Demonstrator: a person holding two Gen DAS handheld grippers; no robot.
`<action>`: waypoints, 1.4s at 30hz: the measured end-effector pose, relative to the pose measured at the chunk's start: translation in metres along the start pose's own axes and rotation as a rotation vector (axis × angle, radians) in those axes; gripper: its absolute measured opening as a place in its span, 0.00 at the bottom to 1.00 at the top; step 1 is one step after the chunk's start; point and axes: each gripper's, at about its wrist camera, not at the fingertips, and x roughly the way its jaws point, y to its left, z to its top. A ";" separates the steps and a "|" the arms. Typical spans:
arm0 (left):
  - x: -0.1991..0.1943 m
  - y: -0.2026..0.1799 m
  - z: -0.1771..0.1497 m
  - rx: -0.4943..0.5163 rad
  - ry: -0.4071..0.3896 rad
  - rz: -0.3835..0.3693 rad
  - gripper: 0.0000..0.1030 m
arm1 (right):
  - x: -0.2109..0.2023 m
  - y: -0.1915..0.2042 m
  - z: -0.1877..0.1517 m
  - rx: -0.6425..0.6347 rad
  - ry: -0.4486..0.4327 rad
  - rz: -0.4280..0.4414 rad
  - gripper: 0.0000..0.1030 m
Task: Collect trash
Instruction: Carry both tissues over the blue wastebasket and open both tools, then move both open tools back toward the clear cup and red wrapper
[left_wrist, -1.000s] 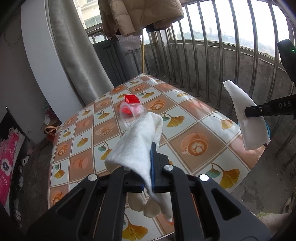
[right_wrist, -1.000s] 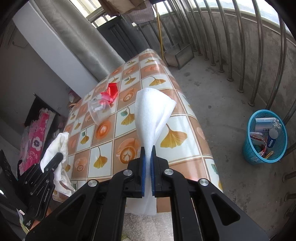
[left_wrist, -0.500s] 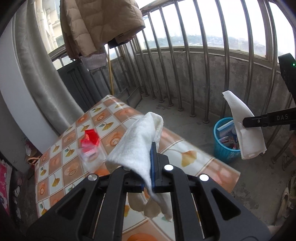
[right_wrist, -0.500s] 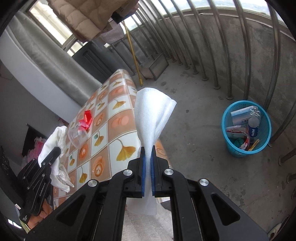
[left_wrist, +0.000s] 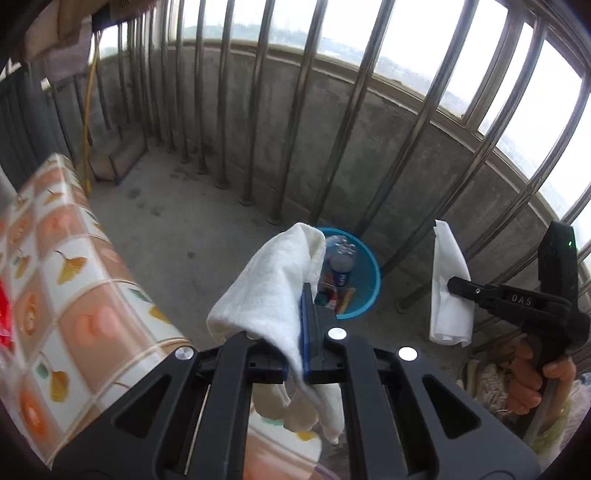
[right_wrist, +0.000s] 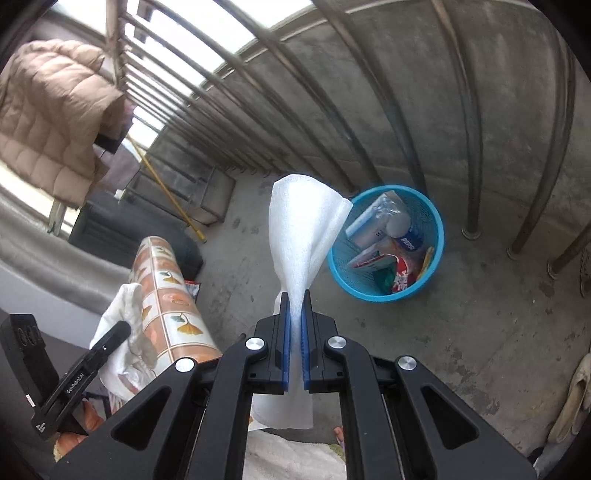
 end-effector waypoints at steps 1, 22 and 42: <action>0.020 0.000 0.004 -0.032 0.045 -0.041 0.04 | 0.005 -0.011 0.003 0.029 0.014 0.005 0.05; 0.226 -0.014 0.065 -0.277 0.295 -0.136 0.70 | 0.207 -0.176 0.061 0.615 0.228 -0.058 0.59; -0.044 0.040 0.006 -0.108 -0.170 0.122 0.83 | 0.098 -0.087 0.022 0.216 0.149 -0.060 0.73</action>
